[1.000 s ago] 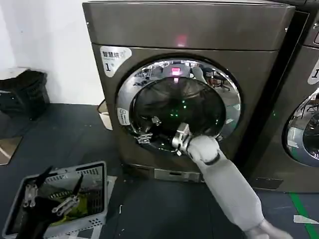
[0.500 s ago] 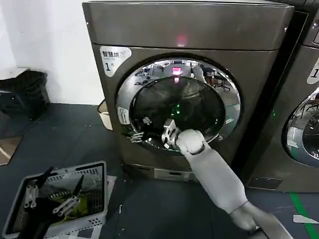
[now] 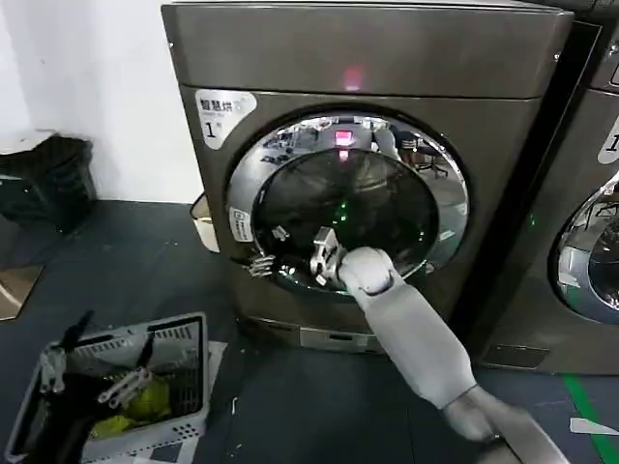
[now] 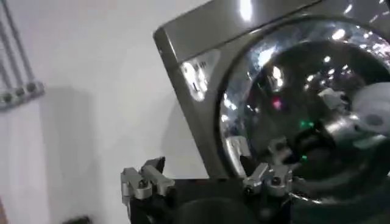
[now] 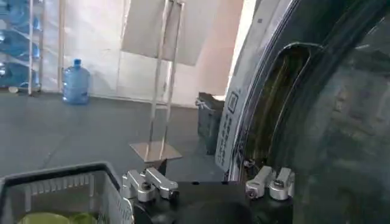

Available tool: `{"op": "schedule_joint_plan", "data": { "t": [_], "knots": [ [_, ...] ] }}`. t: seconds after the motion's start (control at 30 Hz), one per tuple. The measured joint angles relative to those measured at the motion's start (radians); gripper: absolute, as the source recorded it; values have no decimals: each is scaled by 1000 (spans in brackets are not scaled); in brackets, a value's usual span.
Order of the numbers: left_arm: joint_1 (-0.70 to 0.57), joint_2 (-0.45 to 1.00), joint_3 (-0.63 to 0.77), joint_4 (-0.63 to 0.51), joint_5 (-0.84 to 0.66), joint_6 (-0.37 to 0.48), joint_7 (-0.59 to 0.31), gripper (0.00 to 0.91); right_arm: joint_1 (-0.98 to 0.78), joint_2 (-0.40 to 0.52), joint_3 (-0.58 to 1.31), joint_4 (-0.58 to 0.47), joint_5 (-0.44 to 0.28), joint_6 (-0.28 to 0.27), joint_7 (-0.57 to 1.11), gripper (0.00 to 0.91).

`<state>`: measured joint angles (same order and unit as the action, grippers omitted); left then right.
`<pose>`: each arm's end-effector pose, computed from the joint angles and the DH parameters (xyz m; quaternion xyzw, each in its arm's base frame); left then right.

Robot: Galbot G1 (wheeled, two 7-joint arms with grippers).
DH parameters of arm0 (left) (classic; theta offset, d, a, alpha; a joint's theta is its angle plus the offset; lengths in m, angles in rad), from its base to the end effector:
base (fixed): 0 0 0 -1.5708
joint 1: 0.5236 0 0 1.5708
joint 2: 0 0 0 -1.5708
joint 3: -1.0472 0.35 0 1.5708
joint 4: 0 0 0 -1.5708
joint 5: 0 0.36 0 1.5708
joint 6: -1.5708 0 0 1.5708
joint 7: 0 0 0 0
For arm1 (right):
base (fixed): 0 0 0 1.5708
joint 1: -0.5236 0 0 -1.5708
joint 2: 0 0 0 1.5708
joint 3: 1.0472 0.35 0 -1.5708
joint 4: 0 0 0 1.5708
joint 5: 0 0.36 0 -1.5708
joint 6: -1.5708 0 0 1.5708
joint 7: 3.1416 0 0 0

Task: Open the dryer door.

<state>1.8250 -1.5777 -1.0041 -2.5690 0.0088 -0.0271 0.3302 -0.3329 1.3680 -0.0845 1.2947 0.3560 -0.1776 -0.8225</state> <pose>0.0895 0.0898 -0.1556 0.0097 0.9748 0.2057 0.0858 0.5284 0.1036 -0.1755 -0.6046 0.7910 -0.0926 0.0143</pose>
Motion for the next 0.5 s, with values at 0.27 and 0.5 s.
{"op": "schedule_joint_plan", "data": {
  "t": [0.27,0.5],
  "knots": [
    [-77,43,5,6,-107,88,-8,907,-38,-43,40,71,12,-55,-187,907],
    [-187,147,-124,150,-284,112,56,907,-80,-95,78,163,-6,-59,-371,907]
  ]
}}
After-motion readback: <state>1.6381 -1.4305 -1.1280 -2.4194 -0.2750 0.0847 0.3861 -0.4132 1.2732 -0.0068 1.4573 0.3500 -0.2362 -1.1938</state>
